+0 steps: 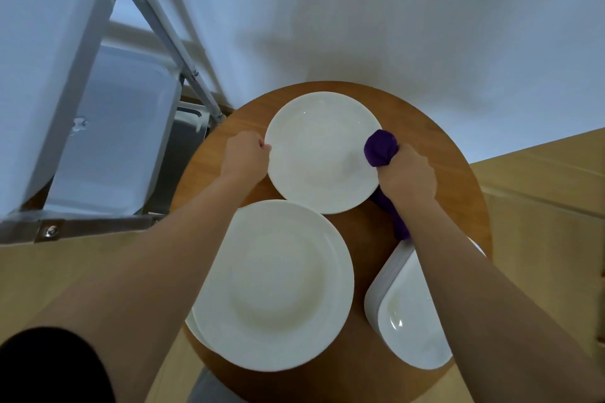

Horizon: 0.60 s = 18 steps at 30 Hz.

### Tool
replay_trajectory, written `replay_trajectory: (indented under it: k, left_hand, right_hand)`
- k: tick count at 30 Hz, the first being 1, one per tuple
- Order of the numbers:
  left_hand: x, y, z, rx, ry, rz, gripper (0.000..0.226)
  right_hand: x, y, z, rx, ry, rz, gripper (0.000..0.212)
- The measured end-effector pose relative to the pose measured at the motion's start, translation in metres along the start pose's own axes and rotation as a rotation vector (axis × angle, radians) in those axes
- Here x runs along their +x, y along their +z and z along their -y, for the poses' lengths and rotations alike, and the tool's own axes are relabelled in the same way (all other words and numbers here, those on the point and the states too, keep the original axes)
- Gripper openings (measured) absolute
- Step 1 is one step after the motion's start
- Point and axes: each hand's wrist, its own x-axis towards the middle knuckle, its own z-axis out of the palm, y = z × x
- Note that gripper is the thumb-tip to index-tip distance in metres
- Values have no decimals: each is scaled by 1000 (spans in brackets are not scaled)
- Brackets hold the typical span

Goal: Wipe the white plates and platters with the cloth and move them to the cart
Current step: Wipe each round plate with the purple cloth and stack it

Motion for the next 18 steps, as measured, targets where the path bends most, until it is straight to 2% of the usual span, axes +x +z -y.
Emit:
replay_trajectory:
  k: [7, 10, 13, 18]
  left_hand:
    - [-50, -28, 15, -162, 32, 73, 23]
    - [-96, -40, 45, -70, 73, 4, 24]
    - [-145, -40, 77, -10, -29, -97, 34]
    - [-193, -26, 97, -85, -205, -91, 24]
  right_hand:
    - [-29, -27, -8, 259, -56, -127, 16]
    - [-55, -34, -7, 495, -79, -133, 19]
    - [-87, -32, -9, 748, -74, -128, 29]
    - [-127, -17, -13, 898, -98, -73, 27]
